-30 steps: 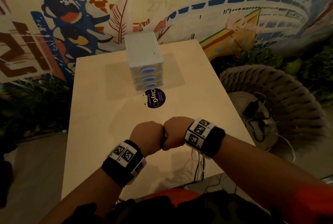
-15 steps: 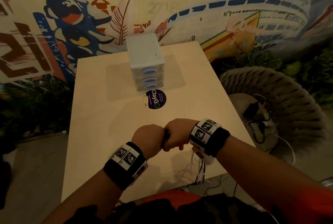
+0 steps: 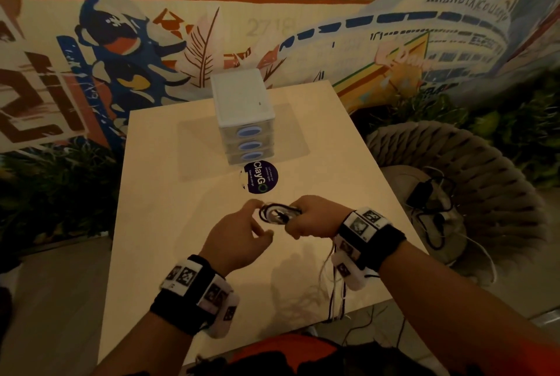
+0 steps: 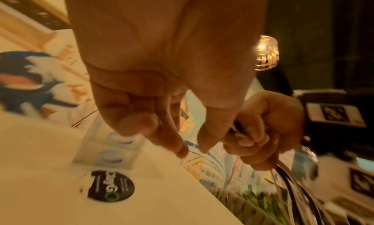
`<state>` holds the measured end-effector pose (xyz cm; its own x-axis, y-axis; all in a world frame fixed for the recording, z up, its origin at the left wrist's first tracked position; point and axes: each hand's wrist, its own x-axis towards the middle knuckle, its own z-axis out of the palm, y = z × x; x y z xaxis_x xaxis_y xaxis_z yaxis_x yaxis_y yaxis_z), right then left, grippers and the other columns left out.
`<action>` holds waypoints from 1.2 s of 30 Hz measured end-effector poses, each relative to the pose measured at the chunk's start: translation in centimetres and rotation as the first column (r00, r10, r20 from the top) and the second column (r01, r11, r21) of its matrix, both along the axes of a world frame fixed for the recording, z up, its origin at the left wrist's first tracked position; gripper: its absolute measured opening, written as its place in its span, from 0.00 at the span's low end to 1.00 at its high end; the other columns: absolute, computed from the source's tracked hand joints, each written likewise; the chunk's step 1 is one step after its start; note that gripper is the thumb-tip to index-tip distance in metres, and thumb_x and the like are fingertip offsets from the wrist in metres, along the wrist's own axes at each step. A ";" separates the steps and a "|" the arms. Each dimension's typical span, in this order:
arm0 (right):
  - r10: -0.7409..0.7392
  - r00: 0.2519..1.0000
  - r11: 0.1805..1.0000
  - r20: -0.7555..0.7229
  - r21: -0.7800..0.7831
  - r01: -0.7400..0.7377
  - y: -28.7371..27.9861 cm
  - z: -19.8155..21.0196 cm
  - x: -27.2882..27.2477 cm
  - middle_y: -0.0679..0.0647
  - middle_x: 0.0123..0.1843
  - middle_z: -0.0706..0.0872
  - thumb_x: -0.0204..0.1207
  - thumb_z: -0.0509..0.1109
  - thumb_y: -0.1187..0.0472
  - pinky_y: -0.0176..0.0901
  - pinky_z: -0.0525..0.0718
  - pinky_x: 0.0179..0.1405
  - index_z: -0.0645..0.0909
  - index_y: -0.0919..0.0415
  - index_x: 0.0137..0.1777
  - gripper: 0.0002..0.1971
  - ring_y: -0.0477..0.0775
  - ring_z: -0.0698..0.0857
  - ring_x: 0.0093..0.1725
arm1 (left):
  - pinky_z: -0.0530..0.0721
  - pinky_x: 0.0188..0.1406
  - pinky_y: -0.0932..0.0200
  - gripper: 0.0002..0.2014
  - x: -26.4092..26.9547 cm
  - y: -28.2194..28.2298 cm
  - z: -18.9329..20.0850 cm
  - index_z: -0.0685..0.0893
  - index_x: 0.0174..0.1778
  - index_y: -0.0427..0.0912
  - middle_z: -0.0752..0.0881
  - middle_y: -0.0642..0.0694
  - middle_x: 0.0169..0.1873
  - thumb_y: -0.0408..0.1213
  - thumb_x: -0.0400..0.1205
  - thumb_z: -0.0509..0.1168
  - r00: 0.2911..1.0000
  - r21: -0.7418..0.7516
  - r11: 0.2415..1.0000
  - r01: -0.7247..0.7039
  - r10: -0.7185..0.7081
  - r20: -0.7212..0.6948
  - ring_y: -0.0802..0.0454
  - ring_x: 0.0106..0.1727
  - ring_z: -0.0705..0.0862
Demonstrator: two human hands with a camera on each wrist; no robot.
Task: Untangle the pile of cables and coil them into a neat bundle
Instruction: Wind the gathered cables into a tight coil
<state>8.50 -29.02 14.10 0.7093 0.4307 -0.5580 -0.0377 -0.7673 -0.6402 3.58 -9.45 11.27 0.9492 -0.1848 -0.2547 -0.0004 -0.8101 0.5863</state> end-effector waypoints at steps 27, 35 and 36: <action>0.078 0.997 0.981 -0.016 0.182 -0.074 -0.9 -1.2 -0.7 0.54 0.31 0.85 0.81 0.72 0.42 0.44 0.87 0.39 0.83 0.54 0.37 0.18 0.49 0.85 0.28 | 0.81 0.34 0.50 0.23 1.9 -2.1 4.3 0.74 0.29 0.43 0.76 0.43 0.26 0.51 0.89 0.58 0.930 -0.941 0.224 -0.255 0.325 -0.174 0.46 0.28 0.77; 0.076 0.946 0.903 -0.316 0.425 0.069 -2.4 -1.7 -1.0 0.49 0.28 0.66 0.79 0.63 0.49 0.43 0.65 0.30 0.80 0.58 0.43 0.13 0.49 0.63 0.28 | 0.89 0.53 0.33 0.16 1.5 -0.4 3.3 0.77 0.31 0.36 0.74 0.39 0.24 0.36 0.75 0.79 0.968 -0.909 0.337 -0.244 0.141 -0.207 0.47 0.26 0.77; 0.076 0.941 0.899 -0.331 0.432 0.079 -2.5 -1.7 -1.0 0.48 0.27 0.66 0.81 0.62 0.51 0.44 0.66 0.30 0.80 0.60 0.44 0.13 0.49 0.64 0.27 | 0.90 0.52 0.35 0.15 1.7 -0.1 3.3 0.77 0.35 0.35 0.75 0.40 0.26 0.31 0.74 0.80 0.976 -0.891 0.400 -0.216 0.108 -0.189 0.48 0.27 0.79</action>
<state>7.51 -31.57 12.40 0.5172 0.6821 -0.5170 -0.3075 -0.4156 -0.8560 5.24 -9.53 14.57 0.9717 -0.2033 -0.1200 0.1629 0.2094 0.9642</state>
